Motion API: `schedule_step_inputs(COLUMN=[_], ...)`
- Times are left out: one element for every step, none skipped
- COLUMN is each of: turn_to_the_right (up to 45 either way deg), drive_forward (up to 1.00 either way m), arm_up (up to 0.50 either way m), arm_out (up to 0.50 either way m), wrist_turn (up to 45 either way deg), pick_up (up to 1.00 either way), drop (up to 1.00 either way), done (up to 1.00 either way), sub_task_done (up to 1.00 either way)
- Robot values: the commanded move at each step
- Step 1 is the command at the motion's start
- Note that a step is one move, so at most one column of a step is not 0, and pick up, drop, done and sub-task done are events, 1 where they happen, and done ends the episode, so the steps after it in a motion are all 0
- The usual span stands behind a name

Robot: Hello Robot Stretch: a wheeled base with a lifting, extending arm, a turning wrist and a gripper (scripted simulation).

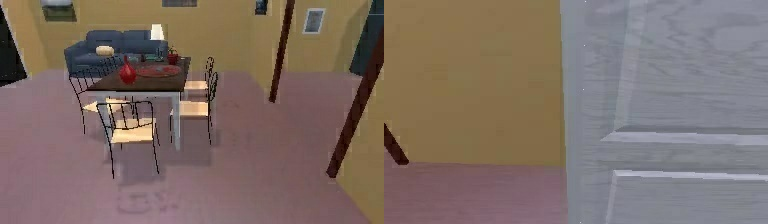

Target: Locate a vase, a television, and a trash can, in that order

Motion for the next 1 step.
schedule_step_inputs(turn_to_the_right=[3.0], drive_forward=[0.0], arm_up=[0.0], arm_out=[0.0], wrist_turn=[0.0], pick_up=[0.0], drop=[0.0], done=[0.0], sub_task_done=[0.0])
